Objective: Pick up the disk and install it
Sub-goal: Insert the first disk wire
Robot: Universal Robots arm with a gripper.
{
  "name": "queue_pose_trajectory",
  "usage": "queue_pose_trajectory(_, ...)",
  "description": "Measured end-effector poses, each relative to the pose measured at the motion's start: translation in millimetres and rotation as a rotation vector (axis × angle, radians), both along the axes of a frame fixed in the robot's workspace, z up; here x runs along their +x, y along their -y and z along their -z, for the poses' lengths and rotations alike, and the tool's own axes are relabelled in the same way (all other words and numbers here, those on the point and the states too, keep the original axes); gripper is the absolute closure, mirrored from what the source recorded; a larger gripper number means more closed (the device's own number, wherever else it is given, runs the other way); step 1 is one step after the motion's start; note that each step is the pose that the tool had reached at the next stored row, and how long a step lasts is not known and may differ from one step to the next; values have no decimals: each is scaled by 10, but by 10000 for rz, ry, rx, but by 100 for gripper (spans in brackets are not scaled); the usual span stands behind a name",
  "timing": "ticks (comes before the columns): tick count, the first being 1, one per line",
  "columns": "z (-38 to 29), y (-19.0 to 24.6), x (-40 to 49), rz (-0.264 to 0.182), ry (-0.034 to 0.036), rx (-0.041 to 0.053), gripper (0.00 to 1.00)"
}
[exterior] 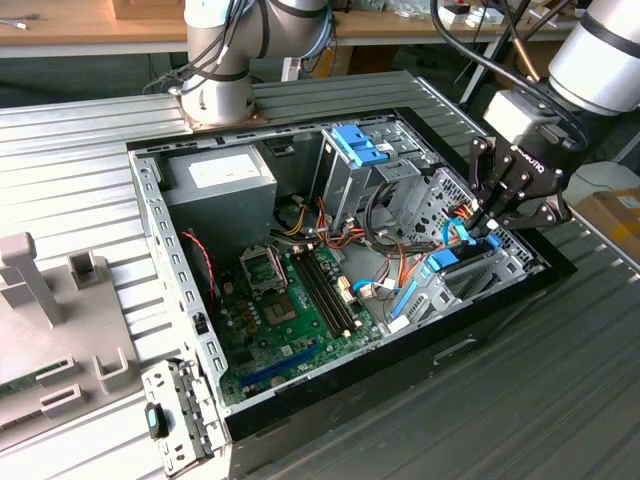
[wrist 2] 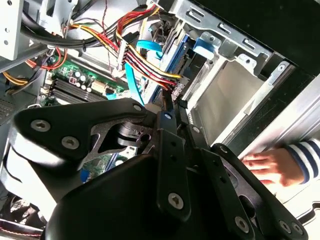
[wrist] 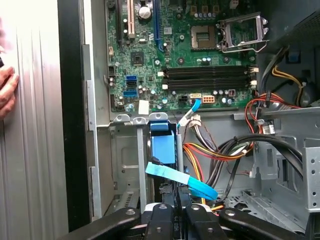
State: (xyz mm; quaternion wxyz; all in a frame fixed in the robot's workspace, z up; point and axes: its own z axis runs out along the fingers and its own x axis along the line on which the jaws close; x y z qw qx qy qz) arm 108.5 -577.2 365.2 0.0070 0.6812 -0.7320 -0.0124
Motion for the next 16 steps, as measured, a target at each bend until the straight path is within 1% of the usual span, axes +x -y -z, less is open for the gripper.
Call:
queue_pose_trajectory(2,0,0,0,0,0,-6,84)
queue_pose_trajectory(3,0,-1,0,0,-25,-9,84)
queue_pose_trajectory(4,3,-1,6,0,-240,-33,84)
queue_pose_trajectory(5,5,-1,12,0,-439,-60,84)
queue_pose_trajectory(6,6,-1,17,0,-606,-82,84)
queue_pose_trajectory(7,10,-1,27,-1,-930,-129,84)
queue_pose_trajectory(8,10,-1,32,-2,-1106,-139,84)
queue_pose_trajectory(9,10,-1,32,-1,-1131,-140,84)
queue_pose_trajectory(11,9,-1,32,0,-1131,-140,84)
queue_pose_trajectory(12,14,0,42,131,-1132,-132,84)
queue_pose_trajectory(14,35,-1,42,918,-1138,-88,84)
queue_pose_trajectory(16,37,-2,52,1045,-1138,-85,84)
